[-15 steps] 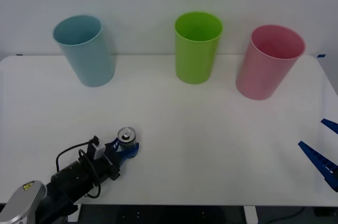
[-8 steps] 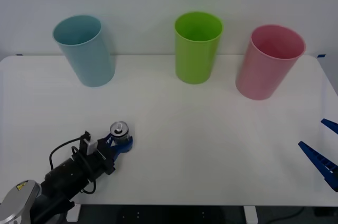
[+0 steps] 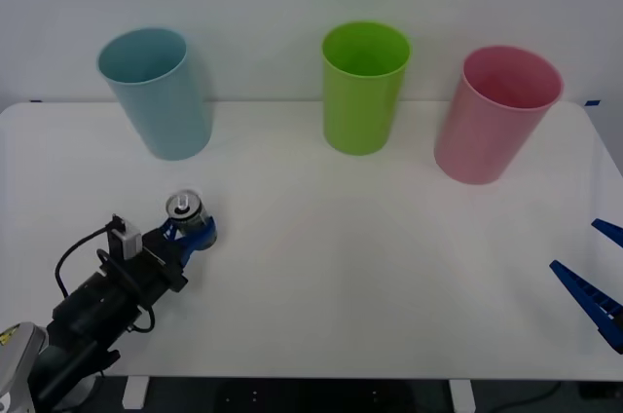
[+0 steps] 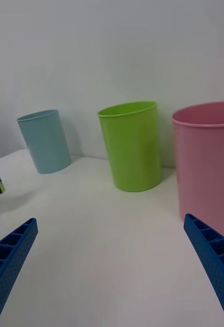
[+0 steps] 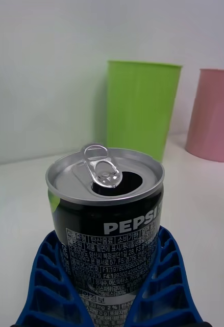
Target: Grasp the object on the table and drop it into the matching bin: aluminum can to the light blue bin, PET bottle to the pink bin.
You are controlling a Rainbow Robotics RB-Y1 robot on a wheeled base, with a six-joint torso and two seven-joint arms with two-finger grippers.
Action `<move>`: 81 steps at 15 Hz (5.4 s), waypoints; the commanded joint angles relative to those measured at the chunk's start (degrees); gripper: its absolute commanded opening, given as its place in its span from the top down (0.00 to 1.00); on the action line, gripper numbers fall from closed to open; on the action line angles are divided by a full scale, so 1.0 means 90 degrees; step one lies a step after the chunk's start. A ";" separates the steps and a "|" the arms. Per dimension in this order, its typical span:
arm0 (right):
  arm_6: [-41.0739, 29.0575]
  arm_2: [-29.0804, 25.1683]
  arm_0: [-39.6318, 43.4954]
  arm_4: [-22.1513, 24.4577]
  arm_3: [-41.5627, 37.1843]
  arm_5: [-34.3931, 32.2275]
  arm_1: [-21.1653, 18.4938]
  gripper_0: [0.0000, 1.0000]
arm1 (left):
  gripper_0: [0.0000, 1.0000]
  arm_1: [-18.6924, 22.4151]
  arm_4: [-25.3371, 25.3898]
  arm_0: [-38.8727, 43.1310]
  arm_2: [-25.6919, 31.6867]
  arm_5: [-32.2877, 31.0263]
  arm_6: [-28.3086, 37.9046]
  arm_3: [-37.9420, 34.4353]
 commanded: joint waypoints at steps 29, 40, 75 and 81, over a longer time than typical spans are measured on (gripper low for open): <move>0.0000 0.0000 0.0000 0.0000 0.0000 0.0000 0.0000 0.00 | 1.00 0.0890 -0.0369 -0.1346 0.0060 0.3962 0.3033 -0.2576; 0.0000 0.0000 0.0000 0.0000 0.0000 0.0000 0.0000 0.00 | 1.00 0.0900 -0.2615 -0.3085 0.0129 0.4099 0.3404 -0.0632; 0.0000 0.0000 0.0000 0.0000 0.0000 0.0000 0.0000 0.00 | 0.00 0.1369 -0.1707 -0.3719 -0.0194 0.3933 0.3404 0.0500; 0.0000 0.0000 0.0000 0.0000 0.0000 0.0000 0.0000 0.00 | 0.00 0.1574 -0.0779 -0.2567 -0.0233 0.3532 0.3443 -0.0711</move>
